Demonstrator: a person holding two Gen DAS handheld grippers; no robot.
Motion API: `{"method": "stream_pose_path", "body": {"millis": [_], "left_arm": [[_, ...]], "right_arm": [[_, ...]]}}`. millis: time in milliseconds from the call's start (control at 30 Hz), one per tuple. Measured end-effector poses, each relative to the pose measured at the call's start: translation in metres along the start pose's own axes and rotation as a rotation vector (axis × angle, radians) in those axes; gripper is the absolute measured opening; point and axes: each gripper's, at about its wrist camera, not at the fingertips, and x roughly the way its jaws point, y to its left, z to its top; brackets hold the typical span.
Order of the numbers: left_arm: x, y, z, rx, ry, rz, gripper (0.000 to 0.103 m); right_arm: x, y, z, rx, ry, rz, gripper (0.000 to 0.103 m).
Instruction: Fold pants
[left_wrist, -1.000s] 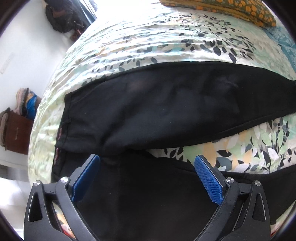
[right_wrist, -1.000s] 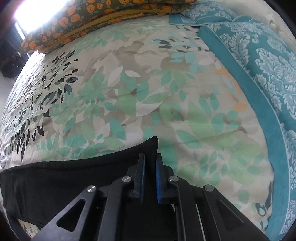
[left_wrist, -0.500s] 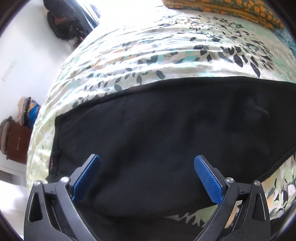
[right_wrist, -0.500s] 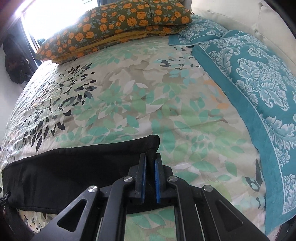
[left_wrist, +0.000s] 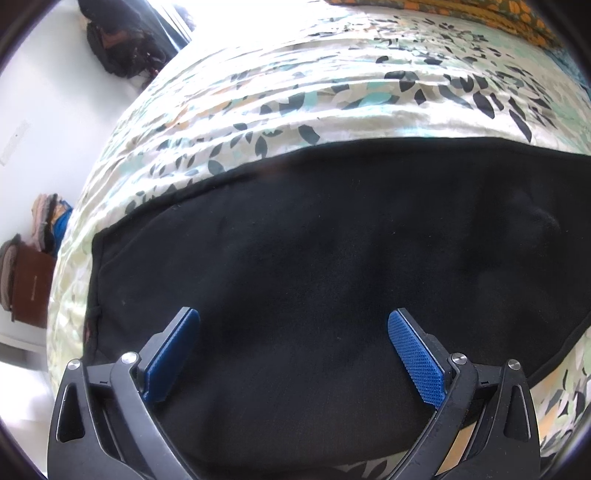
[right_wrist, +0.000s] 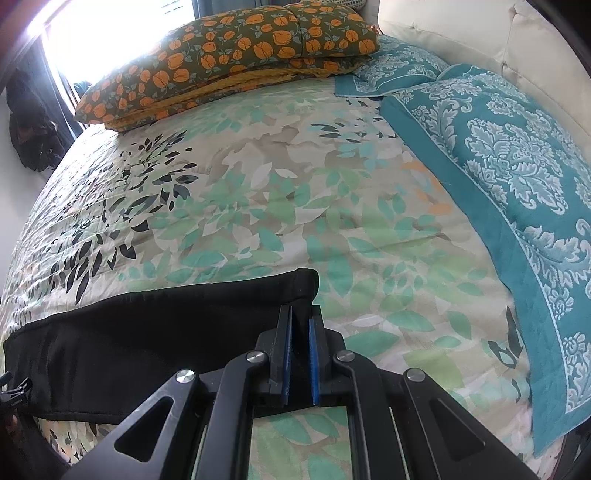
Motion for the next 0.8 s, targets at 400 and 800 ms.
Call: {"method": "stream_pose_path", "body": {"millis": [400, 800], "left_arm": [[0.017, 0.046, 0.025, -0.098, 0.118, -0.256, 0.101], [0.020, 0.058, 0.098, -0.320, 0.223, -0.591, 0.101]], "right_arm": [[-0.065, -0.028, -0.049, 0.040, -0.097, 0.075, 0.008], [-0.079, -0.069, -0.100, 0.071, -0.073, 0.060, 0.001]]}}
